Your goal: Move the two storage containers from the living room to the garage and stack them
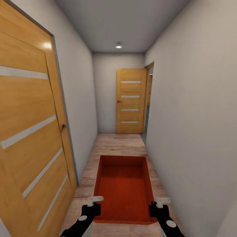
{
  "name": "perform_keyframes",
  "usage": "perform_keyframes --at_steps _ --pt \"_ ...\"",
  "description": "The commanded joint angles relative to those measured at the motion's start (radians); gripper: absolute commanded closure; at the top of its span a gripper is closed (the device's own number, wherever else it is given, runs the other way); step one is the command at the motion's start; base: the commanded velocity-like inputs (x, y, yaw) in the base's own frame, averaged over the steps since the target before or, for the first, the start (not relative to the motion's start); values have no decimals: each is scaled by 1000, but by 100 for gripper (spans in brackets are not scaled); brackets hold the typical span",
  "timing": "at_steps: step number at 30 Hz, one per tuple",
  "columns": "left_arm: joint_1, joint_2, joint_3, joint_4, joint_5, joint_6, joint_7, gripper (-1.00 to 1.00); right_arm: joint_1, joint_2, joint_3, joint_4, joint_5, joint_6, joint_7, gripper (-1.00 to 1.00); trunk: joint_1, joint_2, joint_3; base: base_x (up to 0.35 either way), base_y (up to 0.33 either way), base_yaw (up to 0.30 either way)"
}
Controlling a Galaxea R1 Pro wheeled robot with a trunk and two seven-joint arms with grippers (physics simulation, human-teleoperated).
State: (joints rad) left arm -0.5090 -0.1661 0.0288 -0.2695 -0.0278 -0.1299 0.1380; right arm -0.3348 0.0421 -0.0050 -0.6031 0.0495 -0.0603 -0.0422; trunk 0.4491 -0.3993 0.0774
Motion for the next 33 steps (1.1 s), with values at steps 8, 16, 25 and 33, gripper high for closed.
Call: perform_keyframes --at_steps 8,16,25,33 --pt "-1 0 20 -23 -6 -4 9 100 0 -1 14 5 23 -3 6 100 1 -1 0 328 0 0" --pt "-2 0 20 -23 -6 -4 8 100 0 -1 14 5 23 -3 6 100 1 -1 0 328 0 0" --pt "-2 0 20 -23 -6 -4 8 100 0 -1 14 5 23 -3 7 100 1 -1 0 328 0 0" --pt "-2 -1 20 -23 -6 -4 9 100 0 -1 14 5 23 -3 6 100 1 -1 0 328 0 0"
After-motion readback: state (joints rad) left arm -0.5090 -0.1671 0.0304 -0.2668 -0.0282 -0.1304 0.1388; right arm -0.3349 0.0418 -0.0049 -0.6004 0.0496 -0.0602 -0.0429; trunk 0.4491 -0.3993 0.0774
